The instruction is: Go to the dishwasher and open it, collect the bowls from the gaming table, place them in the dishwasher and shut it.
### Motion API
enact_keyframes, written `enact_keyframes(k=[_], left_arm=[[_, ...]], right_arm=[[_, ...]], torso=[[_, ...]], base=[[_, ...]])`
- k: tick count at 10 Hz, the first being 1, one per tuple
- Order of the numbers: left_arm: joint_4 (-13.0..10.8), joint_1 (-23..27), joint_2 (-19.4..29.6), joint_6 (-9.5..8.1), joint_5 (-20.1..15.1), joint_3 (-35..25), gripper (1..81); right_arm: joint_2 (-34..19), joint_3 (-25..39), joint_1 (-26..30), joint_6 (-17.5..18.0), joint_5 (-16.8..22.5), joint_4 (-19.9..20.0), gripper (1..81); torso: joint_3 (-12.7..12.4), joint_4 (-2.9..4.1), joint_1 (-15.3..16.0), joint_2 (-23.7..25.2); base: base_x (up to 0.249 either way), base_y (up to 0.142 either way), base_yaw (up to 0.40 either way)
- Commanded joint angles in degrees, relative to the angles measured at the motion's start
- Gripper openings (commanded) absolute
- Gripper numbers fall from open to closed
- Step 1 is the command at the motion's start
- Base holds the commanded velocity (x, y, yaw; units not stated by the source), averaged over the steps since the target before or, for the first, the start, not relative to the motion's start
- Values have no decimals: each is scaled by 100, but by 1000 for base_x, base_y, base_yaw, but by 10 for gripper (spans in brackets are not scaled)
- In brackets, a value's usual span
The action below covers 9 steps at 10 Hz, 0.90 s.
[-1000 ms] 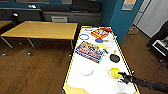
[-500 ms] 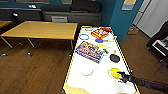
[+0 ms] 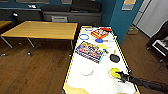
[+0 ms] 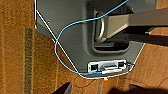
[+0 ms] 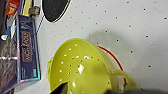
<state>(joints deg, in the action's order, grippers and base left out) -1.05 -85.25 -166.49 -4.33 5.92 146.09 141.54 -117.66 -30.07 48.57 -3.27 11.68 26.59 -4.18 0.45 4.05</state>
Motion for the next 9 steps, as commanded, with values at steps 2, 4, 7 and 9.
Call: enact_keyframes(k=[2,4,7,9], left_arm=[[52,-23,88,-59,-549,-28,811],[43,-23,115,-77,-557,-28,811],[17,-5,80,-77,-513,-80,811],[-36,65,133,-68,-496,-335,811]], right_arm=[[-141,52,629,4,142,89,10],[-449,385,646,118,142,19,10],[-1948,1727,629,100,422,-262,10],[-3182,2697,261,48,863,-667,10]], torso=[[0,0,2,0],[0,0,2,0],[0,0,2,-2],[0,0,2,-2]], base=[[0,0,0],[0,0,0],[0,0,0],[0,0,0]])
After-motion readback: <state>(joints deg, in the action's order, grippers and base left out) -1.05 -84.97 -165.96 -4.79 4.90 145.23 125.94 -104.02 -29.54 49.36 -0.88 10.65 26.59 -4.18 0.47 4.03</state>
